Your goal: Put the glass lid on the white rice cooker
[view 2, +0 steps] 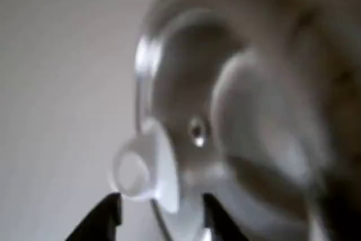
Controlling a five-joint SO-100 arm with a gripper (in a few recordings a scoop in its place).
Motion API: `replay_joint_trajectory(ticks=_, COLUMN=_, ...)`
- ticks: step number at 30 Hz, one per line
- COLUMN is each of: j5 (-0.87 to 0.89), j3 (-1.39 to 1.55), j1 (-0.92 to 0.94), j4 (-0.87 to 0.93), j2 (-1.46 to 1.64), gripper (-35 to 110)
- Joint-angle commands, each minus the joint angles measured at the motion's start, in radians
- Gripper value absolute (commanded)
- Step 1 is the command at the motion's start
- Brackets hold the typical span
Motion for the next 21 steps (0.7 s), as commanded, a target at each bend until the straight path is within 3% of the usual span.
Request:
replay_joint_trajectory(ticks=1, j5=-0.061, j3=-0.003, j1=0.138, j4=0.072, j2=0.12, gripper=16)
replay_joint_trajectory(ticks=12, j5=-0.199, j3=0.402, j1=0.37, j4=0.008, j2=0.336, gripper=9)
replay_joint_trajectory(ticks=21, j5=-0.12, j3=0.769, j1=0.232, j4=-0.041, j2=0.439, gripper=0)
